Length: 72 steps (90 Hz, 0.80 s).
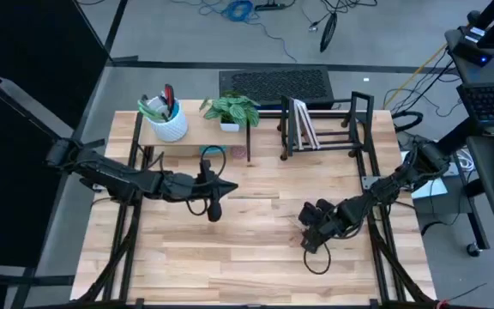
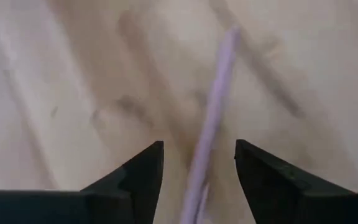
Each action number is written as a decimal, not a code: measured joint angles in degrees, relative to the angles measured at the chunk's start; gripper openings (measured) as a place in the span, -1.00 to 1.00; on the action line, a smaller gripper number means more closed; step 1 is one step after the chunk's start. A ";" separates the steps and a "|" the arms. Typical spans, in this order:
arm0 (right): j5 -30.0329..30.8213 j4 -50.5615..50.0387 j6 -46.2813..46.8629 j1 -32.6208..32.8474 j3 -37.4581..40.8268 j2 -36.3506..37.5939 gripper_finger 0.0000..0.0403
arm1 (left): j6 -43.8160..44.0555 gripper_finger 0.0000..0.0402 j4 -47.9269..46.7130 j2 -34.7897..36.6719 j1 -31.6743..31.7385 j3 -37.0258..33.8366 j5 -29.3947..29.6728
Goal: Stock shelves
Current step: Put the pink pen into the white pen holder
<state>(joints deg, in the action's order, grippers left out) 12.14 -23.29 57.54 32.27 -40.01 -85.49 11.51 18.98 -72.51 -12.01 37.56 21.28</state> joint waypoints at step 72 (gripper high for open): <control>24.52 8.35 11.08 11.43 3.08 -11.43 -0.21 | 0.09 -1.00 0.04 -0.02 0.04 -0.02 0.48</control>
<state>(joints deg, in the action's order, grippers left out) 36.67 -14.94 68.62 43.71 -36.93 -96.92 11.60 19.03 -72.53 -11.97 37.54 21.76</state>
